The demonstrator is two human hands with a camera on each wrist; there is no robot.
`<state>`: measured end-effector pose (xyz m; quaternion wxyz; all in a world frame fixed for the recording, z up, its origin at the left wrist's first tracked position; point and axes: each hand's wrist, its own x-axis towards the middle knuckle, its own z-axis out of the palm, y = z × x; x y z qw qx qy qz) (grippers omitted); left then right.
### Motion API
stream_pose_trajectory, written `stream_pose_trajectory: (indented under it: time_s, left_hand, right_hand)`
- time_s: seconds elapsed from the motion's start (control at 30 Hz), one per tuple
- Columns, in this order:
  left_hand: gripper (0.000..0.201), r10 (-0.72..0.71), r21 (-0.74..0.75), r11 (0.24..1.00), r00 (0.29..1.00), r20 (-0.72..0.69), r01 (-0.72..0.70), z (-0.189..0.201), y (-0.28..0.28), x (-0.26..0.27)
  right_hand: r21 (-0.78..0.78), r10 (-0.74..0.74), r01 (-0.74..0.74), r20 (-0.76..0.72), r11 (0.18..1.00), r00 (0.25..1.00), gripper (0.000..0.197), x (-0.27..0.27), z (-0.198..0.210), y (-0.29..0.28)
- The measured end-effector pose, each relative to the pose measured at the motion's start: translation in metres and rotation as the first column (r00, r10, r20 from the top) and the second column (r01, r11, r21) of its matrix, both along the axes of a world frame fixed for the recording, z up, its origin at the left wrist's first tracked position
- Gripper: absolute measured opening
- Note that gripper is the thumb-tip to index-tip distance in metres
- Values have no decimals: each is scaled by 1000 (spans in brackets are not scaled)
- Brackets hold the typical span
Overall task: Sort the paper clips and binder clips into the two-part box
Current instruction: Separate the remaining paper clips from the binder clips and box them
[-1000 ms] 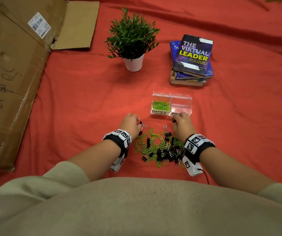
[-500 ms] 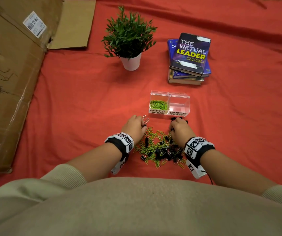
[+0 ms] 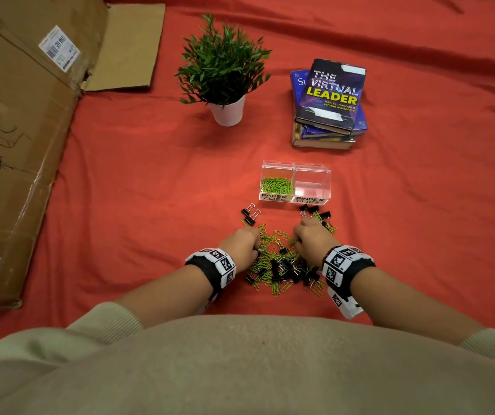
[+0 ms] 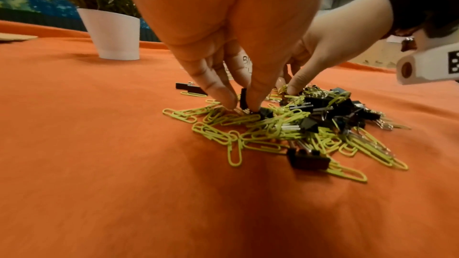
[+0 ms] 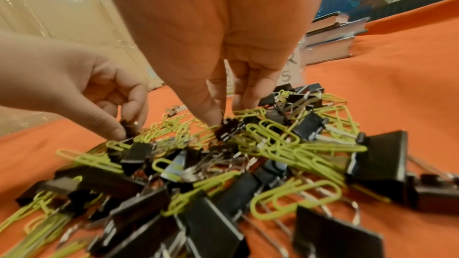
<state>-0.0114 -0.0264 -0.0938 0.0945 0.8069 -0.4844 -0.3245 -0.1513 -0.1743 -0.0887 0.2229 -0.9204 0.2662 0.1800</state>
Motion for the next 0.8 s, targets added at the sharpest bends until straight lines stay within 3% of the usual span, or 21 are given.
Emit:
stream_pose_trajectory:
  time_s: [0.1,0.23,0.33,0.47,0.6,0.8]
  left_hand:
    - [11,118,-57,991,987,-106,-125,4,-1,4]
    - [12,369,-117,912,911,-184,-393,8,-12,14]
    - [14,424,-145,879,884,-196,-454,10,-15,23]
    - [16,422,-157,889,903,-83,-430,3,-5,29]
    - [14,310,-100,946,951,-8,-310,-6,5,27]
    - [46,138,-124,983,990,40,-133,-7,4,23]
  right_hand:
    - [-28,-54,56,58,998,997,13,5,2,-2]
    - [-9,-66,67,93,998,993,16,19,4,5]
    - [11,-82,81,74,997,994,18,30,4,9]
    - [-8,-96,96,42,995,994,22,36,3,10]
    - [43,-67,64,70,997,995,38,40,-1,21]
    - [21,69,-71,92,997,993,65,46,-12,45]
